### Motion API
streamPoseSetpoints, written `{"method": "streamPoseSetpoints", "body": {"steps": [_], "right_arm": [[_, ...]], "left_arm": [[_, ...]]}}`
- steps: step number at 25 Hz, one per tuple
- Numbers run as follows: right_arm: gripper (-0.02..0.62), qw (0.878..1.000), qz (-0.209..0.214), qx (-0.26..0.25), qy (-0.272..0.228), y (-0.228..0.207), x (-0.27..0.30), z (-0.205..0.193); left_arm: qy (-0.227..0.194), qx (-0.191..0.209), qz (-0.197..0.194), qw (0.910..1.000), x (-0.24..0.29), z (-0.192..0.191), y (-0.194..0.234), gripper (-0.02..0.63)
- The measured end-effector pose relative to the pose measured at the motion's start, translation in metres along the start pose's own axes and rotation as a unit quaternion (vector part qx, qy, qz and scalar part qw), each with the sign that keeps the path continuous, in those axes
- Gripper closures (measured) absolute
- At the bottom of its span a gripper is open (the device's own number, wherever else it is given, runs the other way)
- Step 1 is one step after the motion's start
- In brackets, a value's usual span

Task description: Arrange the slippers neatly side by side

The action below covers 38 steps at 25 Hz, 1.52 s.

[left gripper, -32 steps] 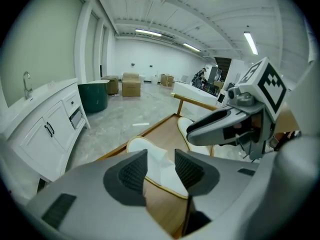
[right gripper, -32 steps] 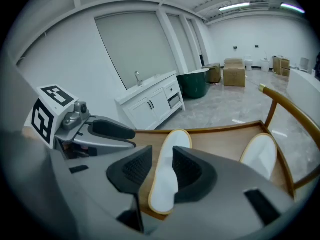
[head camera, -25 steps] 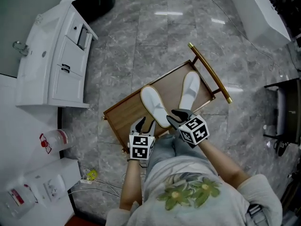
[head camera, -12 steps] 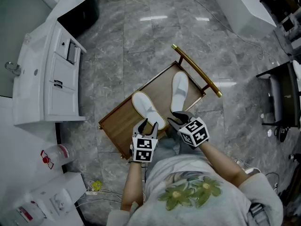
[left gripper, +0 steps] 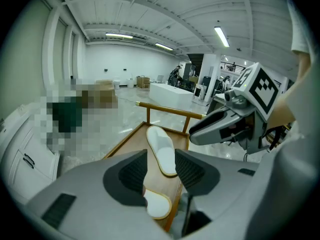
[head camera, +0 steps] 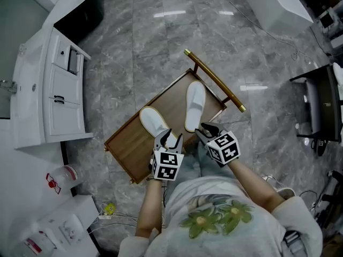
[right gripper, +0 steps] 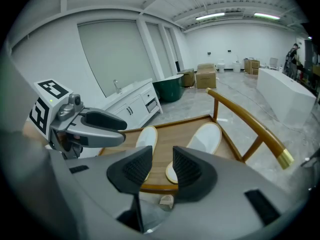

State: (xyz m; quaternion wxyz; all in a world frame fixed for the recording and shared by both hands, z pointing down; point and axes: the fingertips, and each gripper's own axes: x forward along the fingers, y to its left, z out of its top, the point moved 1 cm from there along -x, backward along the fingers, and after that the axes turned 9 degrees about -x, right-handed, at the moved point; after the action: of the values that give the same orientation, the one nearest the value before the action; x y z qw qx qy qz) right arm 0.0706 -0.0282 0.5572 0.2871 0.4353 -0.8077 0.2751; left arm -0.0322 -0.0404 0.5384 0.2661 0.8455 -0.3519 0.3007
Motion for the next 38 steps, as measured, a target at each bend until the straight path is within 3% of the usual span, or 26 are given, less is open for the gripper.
{"method": "streamPoseSetpoints", "body": {"steps": [10, 23, 38], "right_arm": [[0.46, 0.999, -0.026, 0.003, 0.03, -0.06, 0.002, -0.003], [0.456, 0.997, -0.028, 0.019, 0.067, -0.095, 0.059, -0.031], [0.462, 0.993, -0.016, 0.034, 0.11, -0.12, 0.104, -0.059]], "left_arm": [[0.025, 0.008, 0.015, 0.9995, 0.042, 0.019, -0.016, 0.422], [0.077, 0.054, 0.033, 0.995, 0.121, 0.006, 0.0, 0.42], [0.118, 0.072, 0.032, 0.9898, 0.199, -0.014, 0.009, 0.427]]}}
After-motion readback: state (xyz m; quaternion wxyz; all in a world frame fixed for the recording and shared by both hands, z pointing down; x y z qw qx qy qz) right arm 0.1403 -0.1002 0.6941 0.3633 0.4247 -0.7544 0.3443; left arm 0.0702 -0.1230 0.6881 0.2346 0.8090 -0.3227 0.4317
